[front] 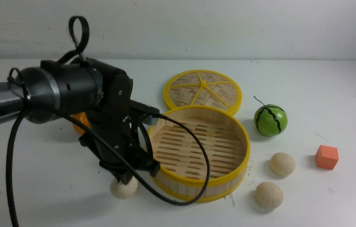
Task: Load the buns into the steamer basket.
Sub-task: Use the left arm to put the steamed stuffed bun into the steamer
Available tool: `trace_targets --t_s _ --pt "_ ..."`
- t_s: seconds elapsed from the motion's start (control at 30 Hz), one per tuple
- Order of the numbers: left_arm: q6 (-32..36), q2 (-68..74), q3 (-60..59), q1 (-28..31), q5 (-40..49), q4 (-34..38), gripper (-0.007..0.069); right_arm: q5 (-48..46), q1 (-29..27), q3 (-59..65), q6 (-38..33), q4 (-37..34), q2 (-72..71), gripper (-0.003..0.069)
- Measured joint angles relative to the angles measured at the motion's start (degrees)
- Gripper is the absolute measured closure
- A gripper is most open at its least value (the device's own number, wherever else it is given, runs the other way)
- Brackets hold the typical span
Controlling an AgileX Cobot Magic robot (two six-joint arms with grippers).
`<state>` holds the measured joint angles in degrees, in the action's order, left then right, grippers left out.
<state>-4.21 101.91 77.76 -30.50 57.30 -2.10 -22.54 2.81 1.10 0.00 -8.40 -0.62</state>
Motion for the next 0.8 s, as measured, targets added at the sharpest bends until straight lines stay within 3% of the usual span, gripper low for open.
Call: trace_targets --t_s 0.23,0.47,0.57,0.63,0.8 --pt "4.21 3.99 19.59 -3.35 0.22 1.26 0.0637 0.0 0.0 0.0 0.0 0.0 0.0 0.0418" --pt "4.21 25.17 41.84 -3.25 6.49 -3.43 0.0637 0.0 0.0 0.0 0.0 0.0 0.0 0.0418" --pt "3.33 29.36 45.67 -3.18 7.36 -5.22 0.0633 0.0 0.0 0.0 0.0 0.0 0.0 0.0418" --pt "2.76 32.14 48.0 -2.88 8.02 -5.99 0.0619 0.0 0.0 0.0 0.0 0.0 0.0 0.0418" --pt "2.66 33.05 49.92 -2.18 8.65 -4.91 0.0484 0.0 0.0 0.0 0.0 0.0 0.0 0.0418"
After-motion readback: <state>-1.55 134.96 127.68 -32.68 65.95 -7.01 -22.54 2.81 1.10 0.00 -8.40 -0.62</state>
